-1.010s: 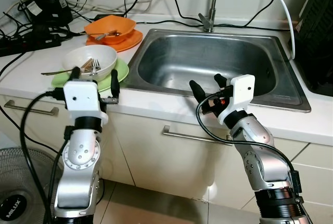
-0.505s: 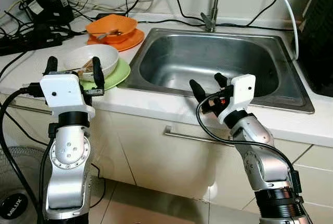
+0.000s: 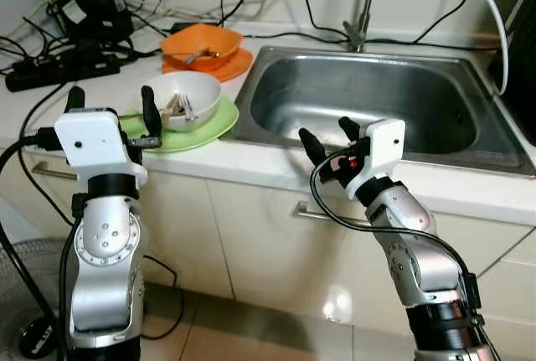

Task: Kitchen organization

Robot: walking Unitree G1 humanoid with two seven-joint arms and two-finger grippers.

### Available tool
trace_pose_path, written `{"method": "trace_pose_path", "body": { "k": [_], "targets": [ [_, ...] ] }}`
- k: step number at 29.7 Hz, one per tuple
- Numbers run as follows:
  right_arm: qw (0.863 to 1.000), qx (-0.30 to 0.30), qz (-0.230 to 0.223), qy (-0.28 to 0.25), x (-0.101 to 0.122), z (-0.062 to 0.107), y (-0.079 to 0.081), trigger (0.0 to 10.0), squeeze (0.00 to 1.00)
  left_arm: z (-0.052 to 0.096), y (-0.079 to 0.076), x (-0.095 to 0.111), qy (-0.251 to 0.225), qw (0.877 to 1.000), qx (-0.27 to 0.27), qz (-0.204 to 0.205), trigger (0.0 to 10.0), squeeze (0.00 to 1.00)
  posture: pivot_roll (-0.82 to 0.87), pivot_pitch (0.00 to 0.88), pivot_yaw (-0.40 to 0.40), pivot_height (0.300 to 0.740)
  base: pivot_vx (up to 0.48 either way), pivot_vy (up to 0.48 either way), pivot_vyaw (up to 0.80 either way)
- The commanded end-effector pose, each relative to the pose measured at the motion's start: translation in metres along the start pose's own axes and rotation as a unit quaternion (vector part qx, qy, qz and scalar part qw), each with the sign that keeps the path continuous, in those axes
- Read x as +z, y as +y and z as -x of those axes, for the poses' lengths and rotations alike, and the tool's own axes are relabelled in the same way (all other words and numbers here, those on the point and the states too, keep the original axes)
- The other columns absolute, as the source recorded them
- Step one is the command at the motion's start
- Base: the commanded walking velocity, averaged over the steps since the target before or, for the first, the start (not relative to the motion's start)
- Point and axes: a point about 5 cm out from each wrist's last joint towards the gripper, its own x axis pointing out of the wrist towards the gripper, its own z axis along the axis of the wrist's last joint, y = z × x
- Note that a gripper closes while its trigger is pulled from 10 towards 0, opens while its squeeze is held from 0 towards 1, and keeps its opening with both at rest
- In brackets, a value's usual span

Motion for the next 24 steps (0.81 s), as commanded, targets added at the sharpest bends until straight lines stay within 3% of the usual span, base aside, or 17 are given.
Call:
{"method": "trace_pose_path", "body": {
  "k": [1,24],
  "targets": [
    [1.0,0.003,0.004,-0.012,0.0047,-0.003,0.0021,10.0,0.0,-0.002,0.0052,0.0043,-0.008,1.0,0.008,-0.005,10.0,0.0,-0.09,0.0,0.053,0.74,0.262,0.326,0.0],
    [0.999,-0.005,0.014,-0.036,0.0135,-0.0054,0.0032,10.0,0.0,-0.0079,-0.0031,0.009,-0.016,1.0,-0.025,0.005,10.0,0.0,-0.09,0.0,0.063,0.74,0.0,0.0,0.0]
  ]
}}
